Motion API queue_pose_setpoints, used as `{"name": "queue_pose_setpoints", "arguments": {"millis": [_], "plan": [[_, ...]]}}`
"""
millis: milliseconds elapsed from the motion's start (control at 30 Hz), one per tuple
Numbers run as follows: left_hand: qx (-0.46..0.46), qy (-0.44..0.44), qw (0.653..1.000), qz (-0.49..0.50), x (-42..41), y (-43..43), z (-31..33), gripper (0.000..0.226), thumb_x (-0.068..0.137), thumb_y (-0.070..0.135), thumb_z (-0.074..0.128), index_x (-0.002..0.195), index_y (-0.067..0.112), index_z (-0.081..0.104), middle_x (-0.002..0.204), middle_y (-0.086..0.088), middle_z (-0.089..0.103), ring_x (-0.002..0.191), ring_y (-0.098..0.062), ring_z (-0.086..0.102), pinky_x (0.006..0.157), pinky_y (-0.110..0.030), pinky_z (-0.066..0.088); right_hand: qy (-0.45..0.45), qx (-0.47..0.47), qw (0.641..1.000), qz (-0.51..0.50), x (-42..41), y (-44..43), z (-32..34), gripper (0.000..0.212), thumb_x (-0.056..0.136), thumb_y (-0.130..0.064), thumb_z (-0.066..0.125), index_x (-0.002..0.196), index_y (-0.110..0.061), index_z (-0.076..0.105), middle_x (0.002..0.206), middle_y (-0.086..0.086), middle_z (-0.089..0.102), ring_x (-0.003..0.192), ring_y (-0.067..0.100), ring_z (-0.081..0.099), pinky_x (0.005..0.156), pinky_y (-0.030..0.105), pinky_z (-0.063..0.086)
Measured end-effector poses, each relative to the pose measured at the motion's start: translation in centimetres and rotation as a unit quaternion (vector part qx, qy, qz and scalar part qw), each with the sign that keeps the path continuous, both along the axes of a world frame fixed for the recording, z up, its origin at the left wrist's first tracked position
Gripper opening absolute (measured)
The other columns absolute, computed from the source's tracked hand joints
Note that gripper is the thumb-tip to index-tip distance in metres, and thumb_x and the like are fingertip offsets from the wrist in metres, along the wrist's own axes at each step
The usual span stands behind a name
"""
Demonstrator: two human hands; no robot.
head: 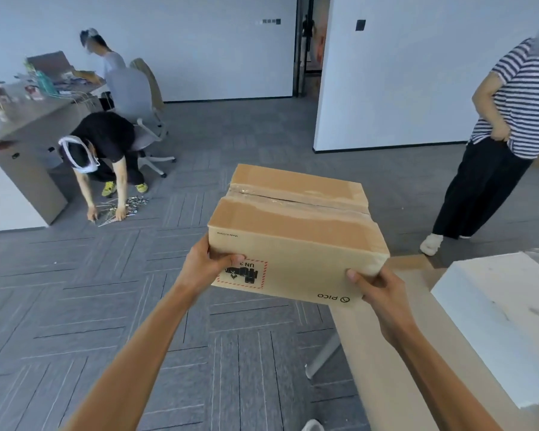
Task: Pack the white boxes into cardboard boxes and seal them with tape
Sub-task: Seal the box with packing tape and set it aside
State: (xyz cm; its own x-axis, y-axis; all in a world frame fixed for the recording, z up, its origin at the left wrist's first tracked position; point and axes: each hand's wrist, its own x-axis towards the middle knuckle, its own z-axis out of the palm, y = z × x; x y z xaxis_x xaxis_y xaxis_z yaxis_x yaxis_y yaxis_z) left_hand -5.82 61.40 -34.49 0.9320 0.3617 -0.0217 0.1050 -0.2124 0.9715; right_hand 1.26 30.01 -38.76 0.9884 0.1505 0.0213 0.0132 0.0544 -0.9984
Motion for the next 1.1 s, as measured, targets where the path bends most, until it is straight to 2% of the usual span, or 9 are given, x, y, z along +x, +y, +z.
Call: {"name": "queue_pose_setpoints", "arguments": {"millis": [133,267,400,500,600,733,833,1000,1100], "plan": [[0.012,0.002,1.0,0.016,6.6,0.1,0.5,0.044,0.075,0.01,0.08,0.112,0.017,0.056,0.1,0.006,0.069,0.081,0.009,0.066,0.063,-0.013,0.053,0.021,0.02,1.0,0.008,7.4,0.9,-0.7,0.029,0.085,-0.011,0.073,0.112,-0.017,0.067,0.105,-0.001,0.074,0.095,0.009,0.068,0.077,0.032,0.051],[-0.005,0.009,1.0,0.009,13.6,0.2,0.0,0.046,0.075,0.007,0.079,0.114,0.014,0.057,0.1,0.007,0.069,0.081,0.01,0.065,0.063,-0.011,0.052,0.032,0.017,0.999,-0.016,13.5,0.5,-0.4,0.029,0.084,-0.009,0.074,0.111,-0.018,0.068,0.106,0.0,0.074,0.101,0.017,0.068,0.084,0.04,0.056],[-0.008,0.019,0.999,-0.037,21.8,1.1,-1.4,0.044,0.075,0.01,0.08,0.11,0.019,0.056,0.103,0.004,0.068,0.082,0.009,0.064,0.062,-0.012,0.052,0.026,-0.006,0.998,-0.061,18.5,0.6,-0.8,0.028,0.084,-0.008,0.073,0.11,-0.019,0.067,0.101,-0.004,0.075,0.098,0.015,0.069,0.08,0.031,0.059],[0.001,0.027,0.996,-0.085,29.1,1.9,-2.8,0.042,0.075,0.014,0.081,0.102,0.031,0.054,0.104,0.007,0.068,0.09,0.003,0.064,0.07,-0.016,0.051,0.037,-0.022,0.993,-0.114,22.6,1.1,-1.8,0.027,0.083,-0.012,0.074,0.107,-0.022,0.067,0.099,-0.006,0.075,0.1,0.016,0.069,0.079,0.033,0.06],[-0.008,0.039,0.989,-0.145,37.3,3.0,-4.6,0.044,0.074,0.015,0.082,0.108,0.025,0.056,0.107,0.004,0.069,0.1,-0.007,0.064,0.078,-0.023,0.052,0.044,-0.037,0.983,-0.173,27.0,2.2,-2.9,0.028,0.082,-0.016,0.076,0.107,-0.025,0.067,0.103,-0.005,0.074,0.101,0.017,0.068,0.088,0.044,0.057],[-0.014,0.053,0.973,-0.225,47.3,4.0,-5.2,0.051,0.075,0.013,0.081,0.118,0.017,0.055,0.108,0.007,0.066,0.091,0.007,0.061,0.071,-0.012,0.05,0.056,-0.059,0.962,-0.262,31.5,4.0,-3.3,0.052,0.07,-0.036,0.082,0.116,-0.016,0.065,0.11,0.002,0.072,0.105,0.022,0.067,0.092,0.052,0.055],[-0.023,0.063,0.954,-0.292,53.9,3.5,-5.7,0.048,0.075,0.014,0.081,0.115,0.02,0.055,0.108,0.007,0.067,0.098,-0.001,0.062,0.084,-0.027,0.052,0.046,-0.057,0.943,-0.323,33.6,4.8,-3.1,0.07,0.058,-0.057,0.086,0.114,-0.02,0.066,0.111,0.001,0.072,0.105,0.021,0.068,0.087,0.044,0.056],[0.006,0.088,0.909,-0.407,63.2,-0.8,-5.6,0.042,0.075,0.018,0.081,0.106,0.027,0.055,0.108,0.008,0.066,0.102,-0.005,0.06,0.087,-0.033,0.051,0.066,-0.024,0.896,-0.439,35.8,5.0,-4.0,0.044,0.073,-0.031,0.08,0.112,-0.019,0.066,0.108,0.002,0.073,0.101,0.02,0.069,0.086,0.041,0.058],[0.024,0.094,0.88,-0.466,68.1,-4.7,-6.1,0.038,0.075,0.017,0.08,0.103,0.026,0.056,0.105,0.008,0.067,0.099,-0.004,0.06,0.082,-0.029,0.051,0.071,-0.011,0.865,-0.497,37.6,4.5,-5.4,0.033,0.079,-0.021,0.077,0.11,-0.021,0.066,0.101,-0.002,0.074,0.098,0.019,0.07,0.08,0.031,0.059]]}}
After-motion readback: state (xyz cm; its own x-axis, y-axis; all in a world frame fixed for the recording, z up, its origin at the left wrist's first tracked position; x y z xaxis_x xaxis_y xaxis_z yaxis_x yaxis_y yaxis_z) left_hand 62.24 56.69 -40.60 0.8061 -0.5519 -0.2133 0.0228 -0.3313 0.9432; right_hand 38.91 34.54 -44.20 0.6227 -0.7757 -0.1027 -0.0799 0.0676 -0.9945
